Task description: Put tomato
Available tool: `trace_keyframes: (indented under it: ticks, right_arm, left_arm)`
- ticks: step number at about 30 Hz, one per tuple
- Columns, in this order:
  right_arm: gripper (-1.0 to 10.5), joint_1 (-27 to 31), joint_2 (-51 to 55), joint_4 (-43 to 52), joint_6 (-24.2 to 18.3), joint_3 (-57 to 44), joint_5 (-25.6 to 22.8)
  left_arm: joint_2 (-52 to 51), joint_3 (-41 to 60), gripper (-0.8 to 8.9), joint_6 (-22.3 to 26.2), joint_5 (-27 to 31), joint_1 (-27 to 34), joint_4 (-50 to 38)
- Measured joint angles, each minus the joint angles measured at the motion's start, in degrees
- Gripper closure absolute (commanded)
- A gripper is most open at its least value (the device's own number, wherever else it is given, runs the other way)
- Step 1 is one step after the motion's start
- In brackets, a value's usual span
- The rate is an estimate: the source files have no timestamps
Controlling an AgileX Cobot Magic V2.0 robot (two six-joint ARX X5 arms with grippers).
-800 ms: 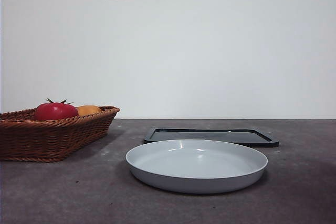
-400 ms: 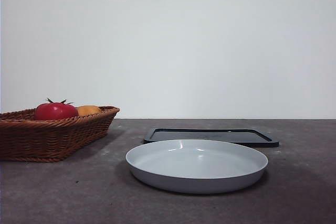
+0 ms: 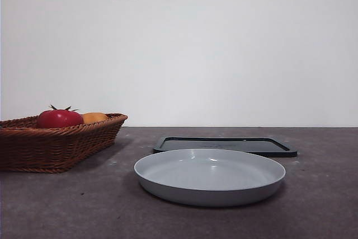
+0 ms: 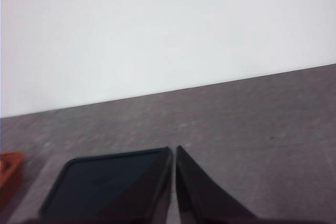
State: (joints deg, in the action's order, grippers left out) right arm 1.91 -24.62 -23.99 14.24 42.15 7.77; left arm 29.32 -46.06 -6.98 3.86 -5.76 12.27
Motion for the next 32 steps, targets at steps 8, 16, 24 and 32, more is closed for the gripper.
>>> trace_keyframes:
  ticks: [8, 16, 24, 32]
  right_arm:
    - [9.4, 0.0, -12.3, -10.2, 0.1, 14.9, 12.2]
    - [9.4, -3.2, -20.7, -16.2, -0.3, 20.9, 25.1]
    - [9.4, -10.8, -25.4, -27.0, -4.3, 20.9, 25.0]
    - [9.4, -16.7, -27.8, -30.4, -8.8, 20.9, 21.9]
  left_arm:
    - [11.6, -14.8, 7.97, 0.0, -15.3, 0.0, 14.2]
    - [20.6, -20.5, 7.97, 0.0, -36.0, -1.4, 25.0]
    - [26.2, -20.5, 7.96, 0.0, -40.1, -3.6, 33.4]
    - [29.2, -20.5, 7.97, 4.1, -40.1, -5.0, 44.2]
